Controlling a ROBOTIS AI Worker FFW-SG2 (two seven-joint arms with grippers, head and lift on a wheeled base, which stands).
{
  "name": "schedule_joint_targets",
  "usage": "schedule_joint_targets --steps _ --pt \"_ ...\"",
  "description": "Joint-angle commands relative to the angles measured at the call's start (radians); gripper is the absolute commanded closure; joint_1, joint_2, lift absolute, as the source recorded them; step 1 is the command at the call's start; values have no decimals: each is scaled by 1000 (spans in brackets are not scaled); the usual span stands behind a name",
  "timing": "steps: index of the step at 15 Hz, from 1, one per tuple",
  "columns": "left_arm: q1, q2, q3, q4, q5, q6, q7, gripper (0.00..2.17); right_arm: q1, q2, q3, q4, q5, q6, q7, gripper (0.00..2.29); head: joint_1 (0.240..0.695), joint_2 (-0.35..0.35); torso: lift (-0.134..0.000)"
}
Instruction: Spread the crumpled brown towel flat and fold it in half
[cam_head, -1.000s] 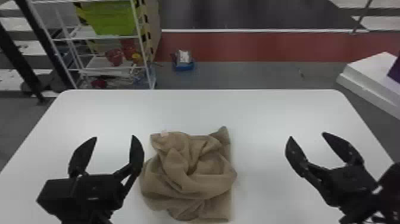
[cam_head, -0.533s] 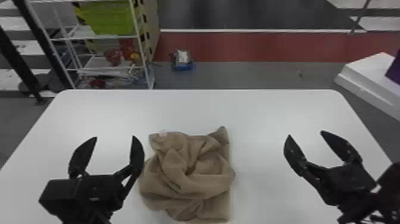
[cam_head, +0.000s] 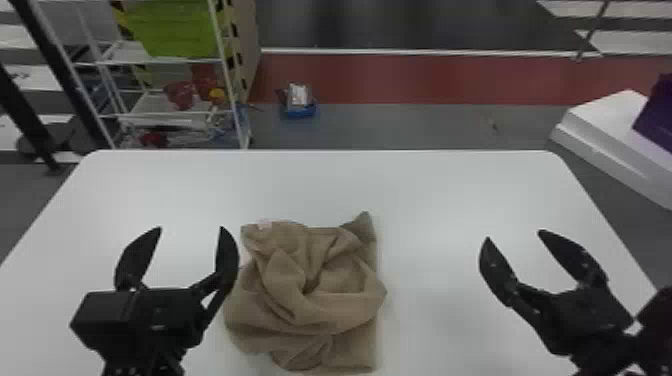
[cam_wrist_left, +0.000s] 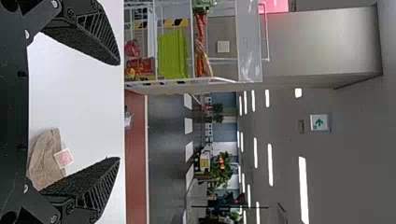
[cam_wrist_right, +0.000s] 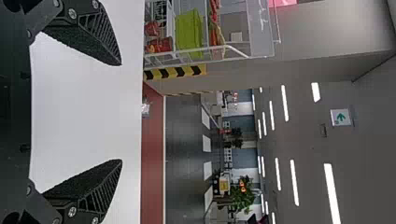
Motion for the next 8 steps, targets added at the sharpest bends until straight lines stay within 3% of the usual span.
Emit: schedule_joint_targets --steps 1,8 --pt "-15 1 0 27 -9 1 0 167 3 -5 -21 22 -22 -18 14 147 695 -8 -124" --pt "-138 -3 -14 119 -19 109 -26 164 29 -8 -110 74 -79 -21 87 147 695 -44 -124"
